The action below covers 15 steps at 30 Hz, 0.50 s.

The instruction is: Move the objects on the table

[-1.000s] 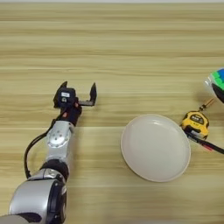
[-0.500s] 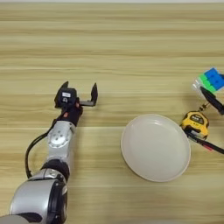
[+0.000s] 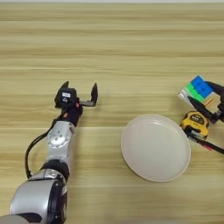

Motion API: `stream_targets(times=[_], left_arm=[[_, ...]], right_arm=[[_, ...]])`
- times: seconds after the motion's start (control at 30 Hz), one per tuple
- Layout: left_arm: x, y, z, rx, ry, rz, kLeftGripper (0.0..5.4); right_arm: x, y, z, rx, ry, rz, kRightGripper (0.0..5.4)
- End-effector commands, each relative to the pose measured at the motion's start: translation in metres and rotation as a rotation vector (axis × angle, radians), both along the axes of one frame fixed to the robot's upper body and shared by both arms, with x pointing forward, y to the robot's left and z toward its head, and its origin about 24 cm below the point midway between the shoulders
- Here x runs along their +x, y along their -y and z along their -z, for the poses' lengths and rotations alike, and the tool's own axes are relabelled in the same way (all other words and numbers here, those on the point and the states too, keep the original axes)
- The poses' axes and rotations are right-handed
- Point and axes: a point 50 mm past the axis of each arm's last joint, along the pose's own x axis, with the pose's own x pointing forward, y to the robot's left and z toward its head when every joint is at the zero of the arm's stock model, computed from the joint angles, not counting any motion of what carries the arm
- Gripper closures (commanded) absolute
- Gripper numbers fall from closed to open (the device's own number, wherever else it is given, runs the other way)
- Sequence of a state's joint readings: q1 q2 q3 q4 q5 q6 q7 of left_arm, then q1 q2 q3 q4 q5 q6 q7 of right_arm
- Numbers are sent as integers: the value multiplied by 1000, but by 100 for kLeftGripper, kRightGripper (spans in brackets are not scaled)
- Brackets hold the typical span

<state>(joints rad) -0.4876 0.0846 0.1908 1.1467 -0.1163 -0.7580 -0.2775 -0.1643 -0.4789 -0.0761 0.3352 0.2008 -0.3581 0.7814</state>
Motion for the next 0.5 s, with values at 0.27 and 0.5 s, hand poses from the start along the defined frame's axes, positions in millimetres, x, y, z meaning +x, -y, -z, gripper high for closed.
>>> stream_targets(times=[0.27,0.5], left_arm=[[-12,12,4,88,22,220,0],[-31,33,-11,167,127,491,0]], right_arm=[[-3,-17,-2,-12,12,-85,204],[-9,-26,-7,-16,19,-127,204]])
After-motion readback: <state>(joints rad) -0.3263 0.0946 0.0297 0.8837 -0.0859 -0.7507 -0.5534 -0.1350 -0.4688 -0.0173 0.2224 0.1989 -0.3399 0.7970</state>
